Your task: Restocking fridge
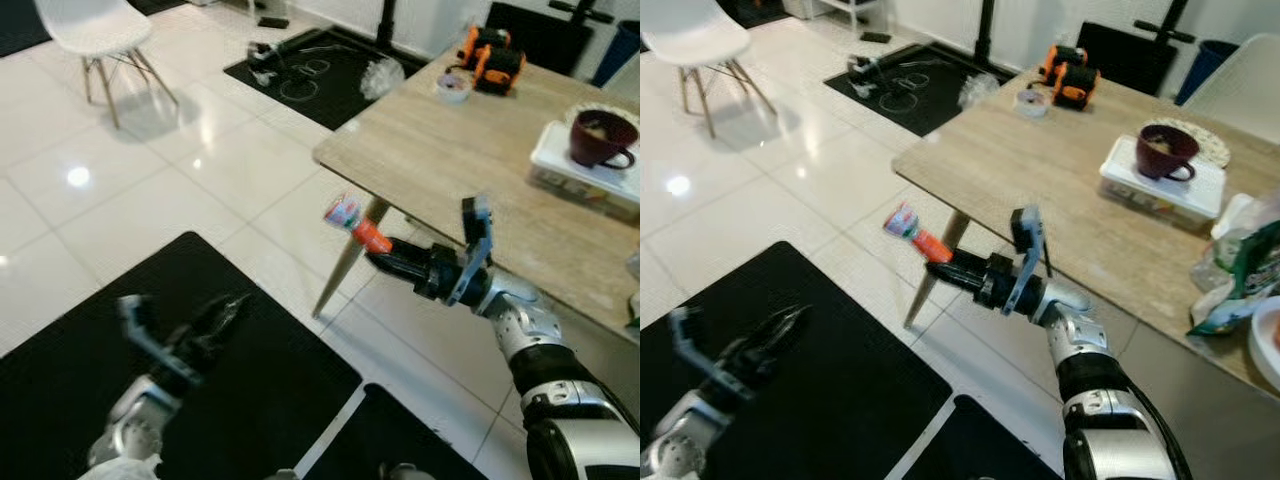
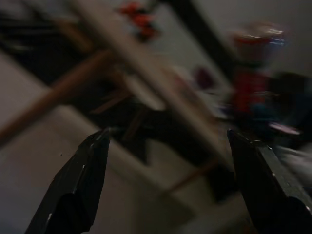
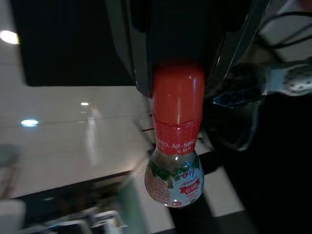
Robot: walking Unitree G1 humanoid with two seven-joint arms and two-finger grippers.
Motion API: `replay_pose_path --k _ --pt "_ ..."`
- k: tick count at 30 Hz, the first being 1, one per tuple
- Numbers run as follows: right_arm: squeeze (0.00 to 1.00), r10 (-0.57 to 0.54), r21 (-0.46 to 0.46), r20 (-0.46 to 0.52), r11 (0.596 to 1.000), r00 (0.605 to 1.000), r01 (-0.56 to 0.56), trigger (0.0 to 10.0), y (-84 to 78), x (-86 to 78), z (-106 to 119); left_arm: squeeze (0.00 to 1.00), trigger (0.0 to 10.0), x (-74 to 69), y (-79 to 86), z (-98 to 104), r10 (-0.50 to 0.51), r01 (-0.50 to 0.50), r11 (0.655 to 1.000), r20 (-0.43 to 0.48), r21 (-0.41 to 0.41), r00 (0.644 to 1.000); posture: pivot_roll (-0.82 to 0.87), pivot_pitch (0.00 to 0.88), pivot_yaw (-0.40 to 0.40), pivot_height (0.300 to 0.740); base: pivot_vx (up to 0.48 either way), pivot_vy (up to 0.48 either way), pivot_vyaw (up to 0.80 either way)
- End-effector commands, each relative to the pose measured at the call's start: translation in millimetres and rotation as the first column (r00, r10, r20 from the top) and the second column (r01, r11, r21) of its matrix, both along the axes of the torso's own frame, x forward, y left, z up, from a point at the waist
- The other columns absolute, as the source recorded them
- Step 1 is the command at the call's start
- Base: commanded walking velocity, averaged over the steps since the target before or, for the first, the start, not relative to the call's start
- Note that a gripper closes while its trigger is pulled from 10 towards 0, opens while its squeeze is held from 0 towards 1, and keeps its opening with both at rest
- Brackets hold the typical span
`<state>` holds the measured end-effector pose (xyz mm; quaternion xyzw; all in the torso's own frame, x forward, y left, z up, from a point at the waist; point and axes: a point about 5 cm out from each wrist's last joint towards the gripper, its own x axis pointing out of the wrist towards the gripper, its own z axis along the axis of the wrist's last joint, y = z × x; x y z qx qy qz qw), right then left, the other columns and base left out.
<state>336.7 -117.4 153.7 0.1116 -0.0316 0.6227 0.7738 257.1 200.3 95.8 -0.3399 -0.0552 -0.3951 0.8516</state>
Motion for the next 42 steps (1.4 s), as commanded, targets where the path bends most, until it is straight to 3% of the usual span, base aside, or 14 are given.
replay_pose_path --k 1,5,7,10,11,17,22,23,24,25,31,32,42 --pt "0.0 0.044 -0.039 -0.009 0.998 0.999 -0.044 0.0 -4.8 -6.1 -4.6 0.0 10.0 -5.6 -3.8 9.6 -0.057 0.059 0.998 0.051 -0.035 0.997 0.06 0.103 -0.029 0.74 0.0 0.0 0.0" --pt "0.0 0.067 -0.062 -0.02 0.996 0.998 -0.068 0.0 -6.3 -8.8 -7.5 0.0 10.0 -6.9 -3.5 16.6 -0.083 0.086 0.996 0.083 -0.032 0.993 0.06 0.103 -0.03 0.74 0.0 0.0 0.0" --pt "0.0 0.121 -0.124 -0.041 0.984 0.992 -0.125 0.0 -12.2 -15.6 -13.4 0.0 10.0 -13.0 0.1 29.1 -0.16 0.158 0.987 0.13 0.027 0.978 0.06 0.102 -0.031 0.74 0.0 0.0 0.0" --pt "0.0 0.121 -0.124 -0.041 0.984 0.992 -0.125 0.0 -12.2 -15.6 -13.4 0.0 10.0 -13.0 0.1 29.1 -0.16 0.158 0.987 0.13 0.027 0.978 0.06 0.102 -0.031 0.74 0.0 0.0 0.0" --pt "0.0 0.143 -0.149 -0.05 0.977 0.988 -0.149 0.0 -16.1 -18.6 -14.9 0.0 10.0 -16.9 4.2 35.1 -0.195 0.187 0.98 0.141 0.072 0.97 0.06 0.101 -0.031 0.74 0.0 0.0 0.0" --pt "0.0 0.186 -0.176 -0.075 0.965 0.98 -0.196 0.0 -20.6 -27.7 -17.9 0.0 10.0 -24.2 11.3 48.1 -0.239 0.222 0.967 0.141 0.123 0.961 0.06 0.102 -0.027 0.74 0.0 0.0 0.0" --pt "0.0 0.209 -0.161 -0.082 0.962 0.975 -0.219 0.0 -16.3 -32.4 -18.1 0.0 10.0 -25.5 8.5 46.8 -0.248 0.234 0.965 0.123 0.121 0.961 0.06 0.101 -0.027 0.74 0.0 0.0 0.0" --pt "0.0 0.225 -0.153 -0.083 0.96 0.971 -0.236 0.0 -13.1 -34.9 -17.9 0.29 10.0 -24.2 8.2 43.2 -0.239 0.228 0.967 0.102 0.108 0.966 0.06 0.1 -0.025 0.74 0.0 0.0 0.0" --pt "0.0 0.225 -0.153 -0.083 0.96 0.971 -0.236 0.0 -13.1 -34.9 -17.9 0.29 10.0 -24.2 8.2 43.2 -0.239 0.228 0.967 0.102 0.108 0.966 0.06 0.1 -0.025 0.74 0.0 0.0 0.0" --pt "0.0 0.242 -0.146 -0.085 0.957 0.967 -0.252 0.0 -9.7 -37.2 -18.1 1.0 10.0 -23.3 7.2 40.3 -0.242 0.234 0.967 0.084 0.096 0.967 0.06 0.099 -0.025 0.74 0.0 0.0 0.0" --pt "0.0 0.289 -0.131 -0.095 0.945 0.953 -0.3 0.0 2.7 -43.8 -20.3 1.0 10.0 -18.8 -3.5 37.7 -0.239 0.23 0.967 0.08 0.108 0.968 0.05 0.095 -0.027 0.74 0.0 0.0 0.0" --pt "0.0 0.301 -0.124 -0.096 0.942 0.949 -0.312 0.0 5.8 -45.1 -20.3 0.02 10.0 -18.2 -6.4 37.1 -0.247 0.237 0.965 0.081 0.112 0.966 0.05 0.095 -0.027 0.74 0.0 0.0 0.0" --pt "0.0 0.346 -0.091 -0.102 0.93 0.933 -0.355 0.0 24.6 -53.5 -18.2 0.0 10.0 -22.0 -24.7 37.4 -0.334 0.327 0.941 0.08 0.081 0.939 0.05 0.096 -0.021 0.74 0.0 0.0 0.0"
